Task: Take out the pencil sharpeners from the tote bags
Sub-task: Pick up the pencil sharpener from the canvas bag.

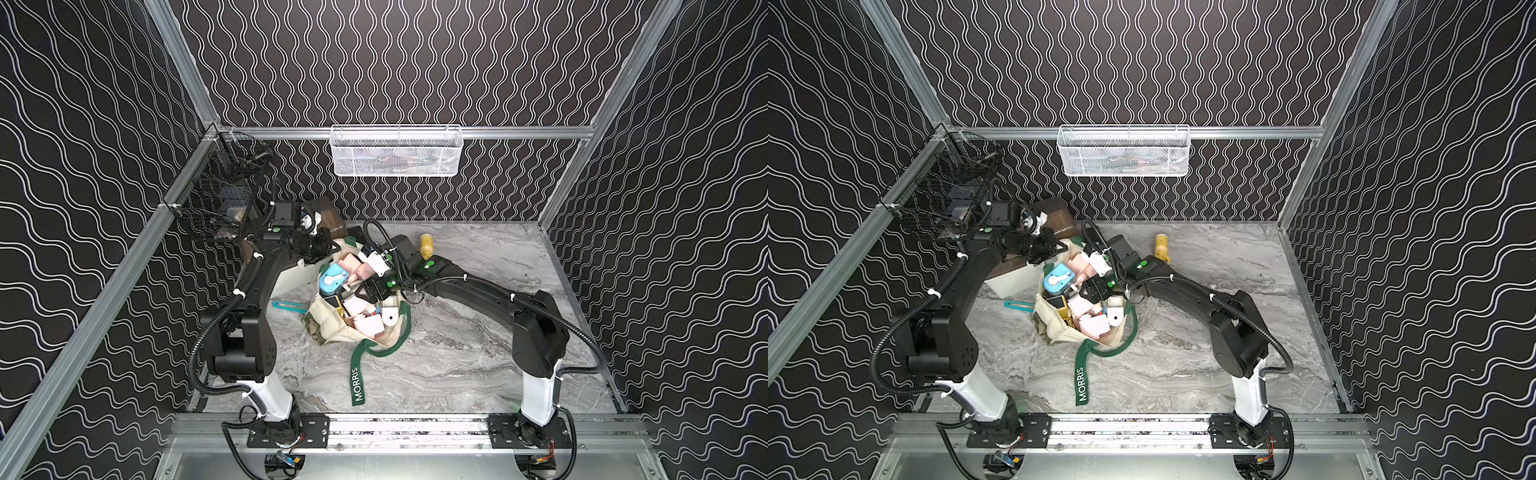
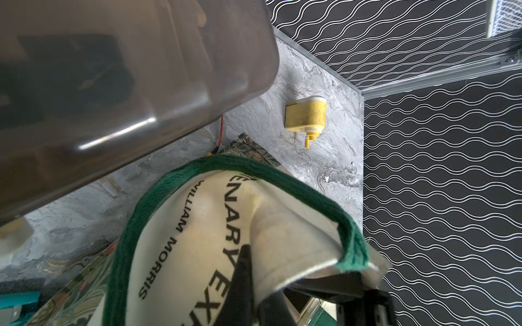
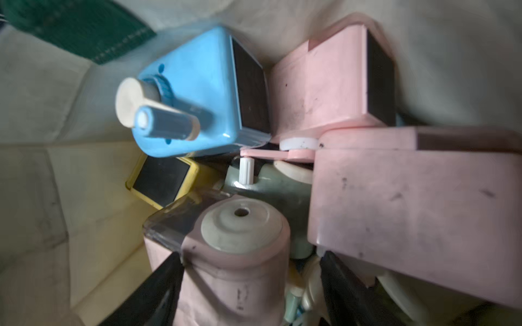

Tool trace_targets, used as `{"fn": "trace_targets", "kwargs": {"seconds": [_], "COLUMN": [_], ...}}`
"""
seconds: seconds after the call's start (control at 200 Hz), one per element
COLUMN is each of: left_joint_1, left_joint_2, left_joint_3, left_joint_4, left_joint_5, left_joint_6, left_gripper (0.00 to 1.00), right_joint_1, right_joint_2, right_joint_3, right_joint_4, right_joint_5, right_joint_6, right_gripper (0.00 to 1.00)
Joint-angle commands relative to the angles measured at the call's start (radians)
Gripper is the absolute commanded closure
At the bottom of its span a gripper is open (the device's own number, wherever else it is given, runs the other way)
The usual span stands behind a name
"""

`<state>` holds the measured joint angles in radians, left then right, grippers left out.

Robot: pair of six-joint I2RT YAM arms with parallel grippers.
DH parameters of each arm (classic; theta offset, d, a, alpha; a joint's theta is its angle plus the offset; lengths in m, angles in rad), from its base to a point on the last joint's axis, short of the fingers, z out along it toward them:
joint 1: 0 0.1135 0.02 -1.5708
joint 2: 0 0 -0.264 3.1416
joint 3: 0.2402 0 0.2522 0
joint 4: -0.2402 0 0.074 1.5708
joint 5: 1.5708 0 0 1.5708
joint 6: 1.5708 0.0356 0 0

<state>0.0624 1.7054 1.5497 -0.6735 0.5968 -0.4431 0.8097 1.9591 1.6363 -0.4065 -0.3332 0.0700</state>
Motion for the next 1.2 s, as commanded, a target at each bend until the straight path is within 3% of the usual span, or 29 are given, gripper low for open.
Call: {"fn": "trace_targets", "kwargs": {"seconds": [0.0,0.255,0.45,0.59,0.711,1.016,1.196], "left_joint_1": [0.003,0.001,0.001,0.001,0.001,0.001,0.001], "left_joint_2": [-0.004,-0.007,-0.009,-0.009,-0.010,-0.005,-0.007], "left_joint_3": [0.000,-0.004,-0.003,-0.003,-0.005,-0.002,-0.003], "left_joint_4": [-0.003,-0.001,-0.002,-0.003,-0.002,-0.006,-0.005], "left_joint_5": [-0.003,-0.002,-0.002,-0.002,-0.005,-0.007,-0.006], "left_joint_6": [0.018,0.018,0.018,0.018,0.018,0.020,0.018], "left_gripper": [1.00,1.00,1.00,1.00,1.00,1.00,1.00], "right_joint_1": [-0.004,-0.005,-0.005,-0.003,-0.001,0.012,0.042], "right_joint_2": [0.013,0.056,0.012,-0.055,-0.091,-0.008,0.006], "right_joint_3": [-0.014,-0.015,-0.051,-0.104,-0.140,-0.115,-0.132], "right_joint_4": [-0.054,-0.050,0.024,0.103,0.151,0.136,0.163], "right_joint_5": [-0.034,-0.154,-0.287,-0.346,-0.397,-0.328,-0.207], "right_joint_6": [0.005,0.025,0.050,0.088,0.106,0.099,0.056], "right_gripper": [0.17,0.16,0.22,0.33,0.35,0.33,0.32]}}
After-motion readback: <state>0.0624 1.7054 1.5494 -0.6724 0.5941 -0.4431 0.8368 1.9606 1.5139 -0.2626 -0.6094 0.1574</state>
